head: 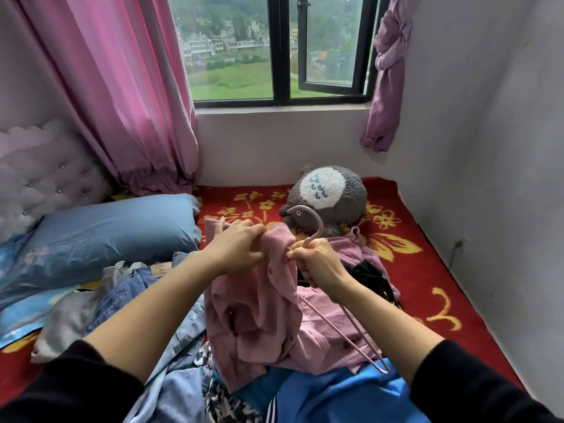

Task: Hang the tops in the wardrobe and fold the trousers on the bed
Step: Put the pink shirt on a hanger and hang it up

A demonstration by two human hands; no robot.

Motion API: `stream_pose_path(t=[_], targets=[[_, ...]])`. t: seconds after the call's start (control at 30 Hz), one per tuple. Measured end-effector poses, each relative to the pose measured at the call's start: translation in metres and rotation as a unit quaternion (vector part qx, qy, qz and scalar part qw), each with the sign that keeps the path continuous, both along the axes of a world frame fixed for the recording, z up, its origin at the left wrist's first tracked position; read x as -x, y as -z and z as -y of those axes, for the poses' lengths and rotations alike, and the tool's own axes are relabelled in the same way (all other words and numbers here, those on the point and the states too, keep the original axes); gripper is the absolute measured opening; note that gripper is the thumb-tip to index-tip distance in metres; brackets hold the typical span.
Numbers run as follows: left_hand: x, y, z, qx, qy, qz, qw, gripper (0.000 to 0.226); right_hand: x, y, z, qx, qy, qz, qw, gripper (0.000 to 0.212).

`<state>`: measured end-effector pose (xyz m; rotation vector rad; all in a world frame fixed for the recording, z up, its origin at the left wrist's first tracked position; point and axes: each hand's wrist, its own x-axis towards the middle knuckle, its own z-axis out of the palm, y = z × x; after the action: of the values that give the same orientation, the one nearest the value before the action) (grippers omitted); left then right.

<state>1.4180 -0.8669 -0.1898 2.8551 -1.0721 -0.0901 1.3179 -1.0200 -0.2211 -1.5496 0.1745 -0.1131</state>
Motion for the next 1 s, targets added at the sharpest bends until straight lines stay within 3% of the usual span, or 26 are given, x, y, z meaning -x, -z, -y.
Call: stream_pose_path(t=[0.07, 0.2, 0.23, 0.3, 0.4, 0.43, 0.53, 0.63, 0.7, 0.9, 0.93, 1.0], targets=[[0.0, 0.004, 0.0, 0.085, 0.051, -0.006, 0.995, 0.016, 0.007, 0.002, -0.001, -0.03, -0.042, -0.013, 0.999, 0.014], [-0.001, 0.006, -0.009, 0.19, 0.156, 0.015, 0.969, 0.017, 0.007, 0.004, 0.021, -0.14, -0.068, -0.082, 0.984, 0.028], [0.001, 0.005, -0.011, 0.205, 0.17, 0.018, 0.964, 0.015, 0.006, 0.008, 0.03, -0.116, -0.056, -0.102, 0.986, 0.031], [0.007, -0.003, -0.013, 0.232, 0.191, 0.014, 0.954, 0.011, 0.001, 0.019, 0.044, 0.031, -0.048, -0.123, 0.991, 0.04], [0.017, -0.011, -0.011, 0.242, 0.217, 0.008, 0.945, 0.018, -0.01, 0.038, 0.04, 0.181, -0.13, -0.106, 0.969, 0.068], [0.021, -0.015, -0.01, 0.238, 0.228, 0.001, 0.944, 0.025, -0.014, 0.04, 0.033, 0.213, -0.143, -0.088, 0.963, 0.064], [0.032, -0.026, -0.011, 0.201, 0.246, -0.014, 0.948, 0.027, -0.021, 0.032, 0.022, 0.264, -0.128, -0.034, 0.955, 0.023], [0.029, -0.029, -0.024, 0.158, 0.211, 0.007, 0.964, 0.01, -0.019, 0.019, 0.033, 0.23, -0.107, -0.004, 0.967, 0.019], [0.024, -0.026, -0.035, 0.136, 0.175, 0.029, 0.975, 0.011, -0.022, 0.022, 0.044, 0.268, -0.096, 0.015, 0.958, 0.007], [0.018, -0.023, -0.041, 0.117, 0.146, 0.059, 0.981, 0.025, -0.017, 0.022, 0.042, 0.512, -0.205, -0.025, 0.834, 0.017], [0.019, -0.025, -0.039, 0.105, 0.149, 0.058, 0.982, 0.023, -0.018, 0.028, 0.046, 0.504, -0.213, -0.04, 0.836, 0.018], [0.02, -0.028, -0.038, 0.087, 0.156, 0.057, 0.982, 0.023, -0.018, 0.03, 0.053, 0.429, -0.19, -0.05, 0.881, 0.004]])
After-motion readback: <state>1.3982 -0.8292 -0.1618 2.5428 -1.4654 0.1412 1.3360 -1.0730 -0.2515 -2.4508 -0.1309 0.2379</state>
